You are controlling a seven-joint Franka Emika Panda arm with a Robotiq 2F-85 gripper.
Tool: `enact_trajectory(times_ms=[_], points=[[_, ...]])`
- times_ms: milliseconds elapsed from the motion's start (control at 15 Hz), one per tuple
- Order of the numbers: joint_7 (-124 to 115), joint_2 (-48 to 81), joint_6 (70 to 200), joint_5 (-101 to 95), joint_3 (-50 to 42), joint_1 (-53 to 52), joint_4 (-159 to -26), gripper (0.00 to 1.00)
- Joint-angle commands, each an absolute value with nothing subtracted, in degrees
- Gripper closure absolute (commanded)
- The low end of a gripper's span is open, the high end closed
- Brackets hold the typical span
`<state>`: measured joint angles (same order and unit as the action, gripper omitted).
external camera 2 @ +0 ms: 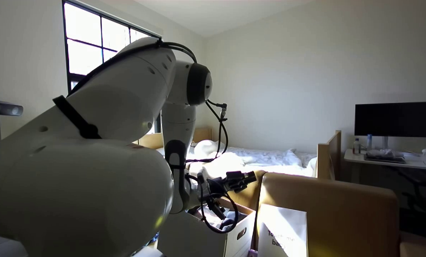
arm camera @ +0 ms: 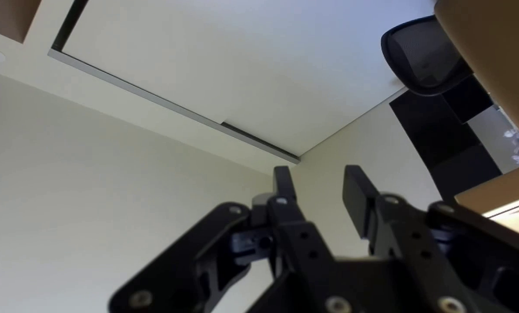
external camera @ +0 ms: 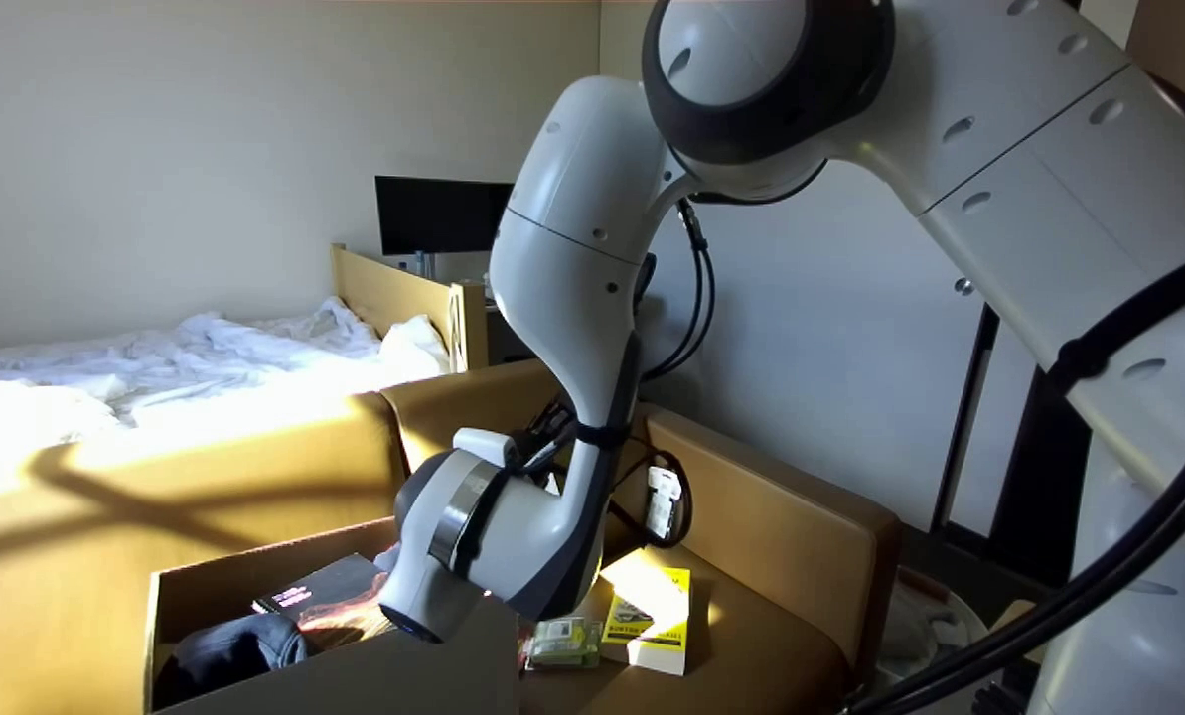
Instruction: Put the black and yellow books in the box, respectively
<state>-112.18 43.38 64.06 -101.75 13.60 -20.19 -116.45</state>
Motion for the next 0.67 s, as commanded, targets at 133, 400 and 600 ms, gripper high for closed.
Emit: enact_trajectory(times_ms=[133, 400, 600], points=[[-102.83, 47.02, 74.12, -106.29, 12.58, -15.65, -117.75, 0.27], [-101.9, 51.42, 89.18, -113.16, 10.2, -9.33, -115.66, 0.01], [-101.5, 56.01, 102.45, -122.51, 8.24, -5.29, -110.11, 0.0]])
